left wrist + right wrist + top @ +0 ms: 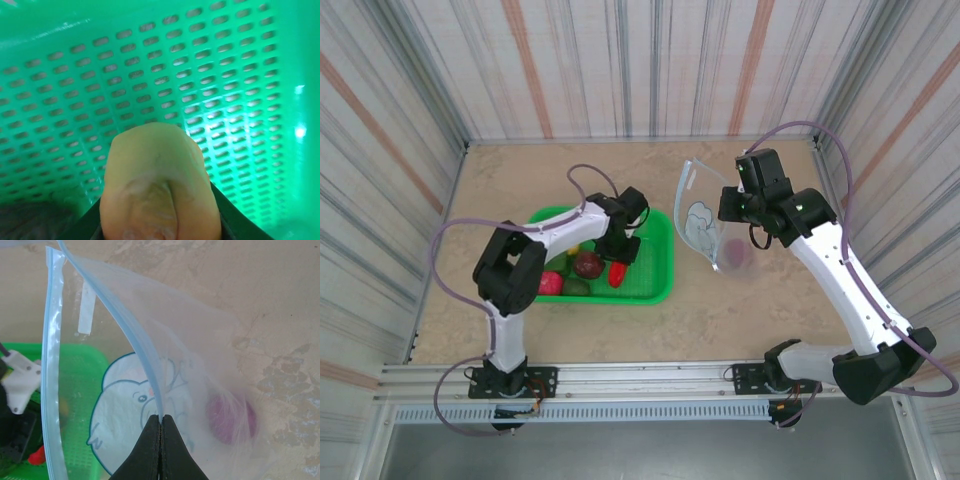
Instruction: Place the food in the zip-top bag and seal the zipper
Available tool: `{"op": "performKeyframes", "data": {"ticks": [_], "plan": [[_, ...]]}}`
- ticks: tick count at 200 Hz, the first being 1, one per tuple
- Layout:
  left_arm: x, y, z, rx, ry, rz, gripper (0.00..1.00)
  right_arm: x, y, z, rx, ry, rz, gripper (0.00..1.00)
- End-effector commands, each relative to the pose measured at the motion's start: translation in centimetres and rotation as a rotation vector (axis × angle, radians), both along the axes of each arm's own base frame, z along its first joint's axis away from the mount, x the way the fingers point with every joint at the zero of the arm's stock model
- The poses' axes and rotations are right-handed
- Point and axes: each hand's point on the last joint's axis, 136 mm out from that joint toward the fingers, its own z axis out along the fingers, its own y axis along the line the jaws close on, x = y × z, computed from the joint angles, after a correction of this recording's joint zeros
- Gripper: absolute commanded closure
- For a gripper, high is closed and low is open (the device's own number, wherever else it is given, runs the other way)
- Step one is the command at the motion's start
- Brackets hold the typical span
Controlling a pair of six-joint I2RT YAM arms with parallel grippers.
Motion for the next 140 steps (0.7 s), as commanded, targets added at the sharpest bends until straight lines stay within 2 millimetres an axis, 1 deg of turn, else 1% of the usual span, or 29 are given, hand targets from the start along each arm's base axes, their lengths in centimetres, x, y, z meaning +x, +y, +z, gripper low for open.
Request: {"op": "performKeyframes", "data": {"ticks": [1, 15, 31, 60, 79, 90, 102, 115, 126, 140], "plan": [[0.2, 0.5, 5.4, -0.097, -0.071, 0.038, 0.76, -0.7, -0.4, 0.6, 0.020, -0.014, -0.014, 1.00], [0.2, 0.3, 8.2, -0.182, -0.096, 0.068, 0.76, -0.6, -0.4, 0.7, 0.025, -0.015, -0.016, 1.00], [0.0, -0.7, 11.7, -0.307, -0.131, 0.087, 0.78, -0.6, -0.3, 0.8, 0.037, -0.019, -0.016, 1.00], [-0.3, -4.3, 18.4, -0.605, -0.160, 0.109, 0.81, -0.5, 0.1, 0.6, 0.064, -0.015, -0.018, 1.00], [0.1, -6.6, 22.5, -0.781, -0.173, 0.118, 0.83, -0.5, 0.4, 0.7, 0.082, -0.014, -0.015, 1.00], [0.6, -8.0, 24.5, -0.869, -0.172, 0.127, 0.83, -0.5, 0.4, 0.7, 0.086, -0.013, -0.015, 1.00], [1.0, -9.6, 26.2, -0.939, -0.170, 0.131, 0.84, -0.4, 0.5, 0.6, 0.088, -0.013, -0.017, 1.00], [1.4, -11.2, 27.2, -0.974, -0.179, 0.120, 0.85, -0.4, 0.5, 0.4, 0.089, -0.008, -0.017, 1.00], [1.8, -12.6, 27.5, -0.982, -0.186, 0.102, 0.85, -0.4, 0.7, 0.3, 0.099, -0.005, -0.012, 1.00], [2.3, -14.3, 27.2, -0.996, -0.165, 0.087, 0.87, -0.5, 1.0, 0.1, 0.115, 0.002, -0.009, 1.00]]}}
